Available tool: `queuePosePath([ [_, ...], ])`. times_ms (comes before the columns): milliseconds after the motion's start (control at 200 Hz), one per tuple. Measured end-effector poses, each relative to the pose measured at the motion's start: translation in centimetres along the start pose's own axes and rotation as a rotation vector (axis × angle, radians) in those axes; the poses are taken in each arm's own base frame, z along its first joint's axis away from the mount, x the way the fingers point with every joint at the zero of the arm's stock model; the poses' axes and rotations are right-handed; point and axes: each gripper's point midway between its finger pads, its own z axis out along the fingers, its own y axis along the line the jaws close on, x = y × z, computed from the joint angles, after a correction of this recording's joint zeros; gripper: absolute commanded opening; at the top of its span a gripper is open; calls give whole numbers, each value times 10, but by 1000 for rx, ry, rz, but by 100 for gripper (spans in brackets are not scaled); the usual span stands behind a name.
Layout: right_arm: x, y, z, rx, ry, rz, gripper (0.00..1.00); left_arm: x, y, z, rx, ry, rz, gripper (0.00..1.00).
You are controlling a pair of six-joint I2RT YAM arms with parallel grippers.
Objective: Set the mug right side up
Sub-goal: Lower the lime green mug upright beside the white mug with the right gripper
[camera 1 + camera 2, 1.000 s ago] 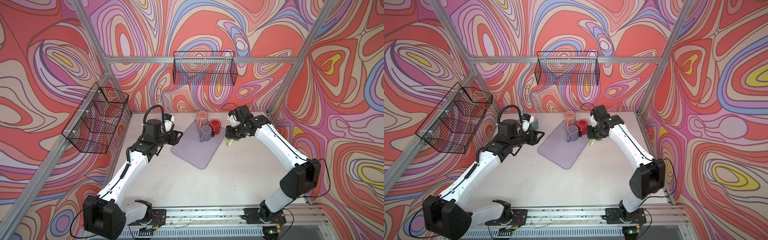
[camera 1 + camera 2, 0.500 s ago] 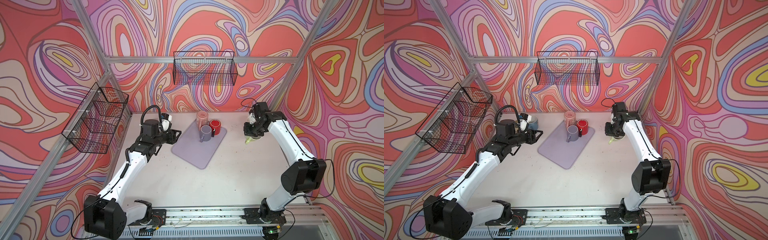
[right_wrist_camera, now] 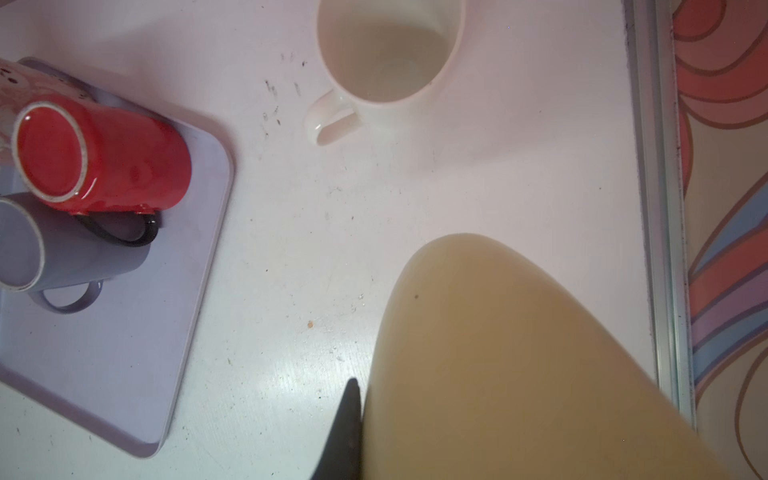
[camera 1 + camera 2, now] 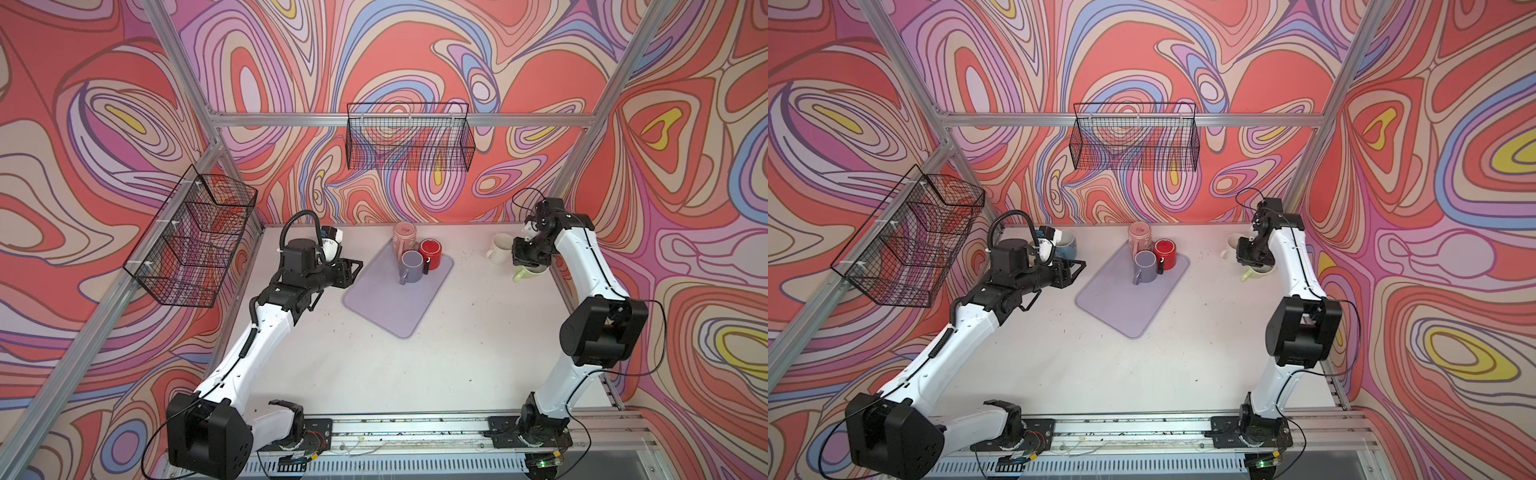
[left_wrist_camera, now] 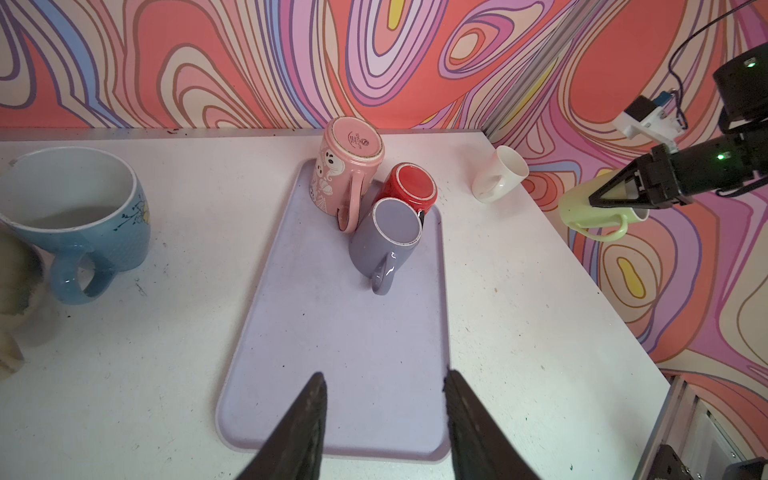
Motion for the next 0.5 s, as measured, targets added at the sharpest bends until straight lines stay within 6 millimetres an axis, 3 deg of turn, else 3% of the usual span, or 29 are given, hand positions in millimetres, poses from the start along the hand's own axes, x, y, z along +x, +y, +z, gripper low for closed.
queuePosePath([
  [240,-16,-16,23,13,26,14,0,3,1,1,-1,5,-2,48],
  [501,-37,-25,31,23,-5,23,0,1,1,0,5,-1,-6,48],
])
